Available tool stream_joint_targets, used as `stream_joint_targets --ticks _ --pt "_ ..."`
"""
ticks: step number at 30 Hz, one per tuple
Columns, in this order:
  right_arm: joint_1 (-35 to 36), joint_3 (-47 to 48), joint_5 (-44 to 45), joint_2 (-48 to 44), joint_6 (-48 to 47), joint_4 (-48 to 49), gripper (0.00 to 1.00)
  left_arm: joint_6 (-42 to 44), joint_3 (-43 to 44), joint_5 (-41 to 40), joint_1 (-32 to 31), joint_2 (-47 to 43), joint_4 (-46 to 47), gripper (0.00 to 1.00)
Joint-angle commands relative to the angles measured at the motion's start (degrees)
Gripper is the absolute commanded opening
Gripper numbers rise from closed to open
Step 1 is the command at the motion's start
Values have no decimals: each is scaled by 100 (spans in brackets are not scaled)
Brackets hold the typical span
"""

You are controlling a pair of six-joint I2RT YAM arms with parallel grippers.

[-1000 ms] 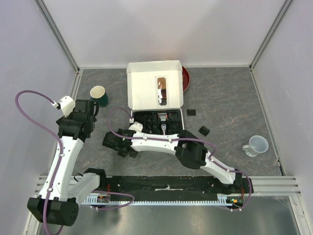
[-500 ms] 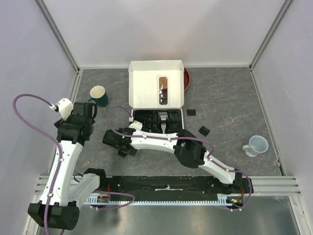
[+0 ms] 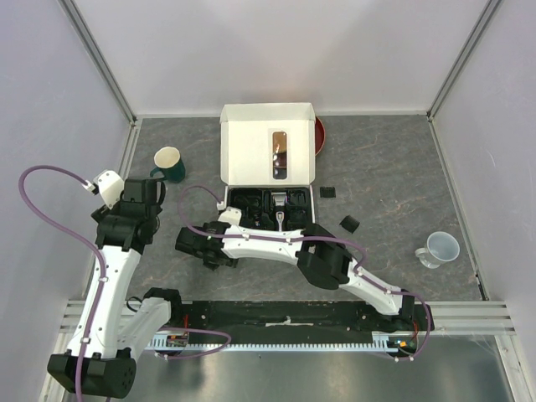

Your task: Sort the hair-cutting tools

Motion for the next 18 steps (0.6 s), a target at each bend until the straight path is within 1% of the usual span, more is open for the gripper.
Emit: stream_joint_targets --ticks 1,4,12,18 --pt "31 -701 20 168 -317 -795 78 -11 -29 8 27 -32 178 86" --pt "40 -965 3 19 -405 -804 79 7 -64 61 27 -103 213 86" --pt "128 -1265 -59 -219 -993 -628 79 77 -99 123 27 -147 248 86" --pt "163 -2477 -225 -921 -1187 -40 79 121 -134 175 27 -191 292 86"
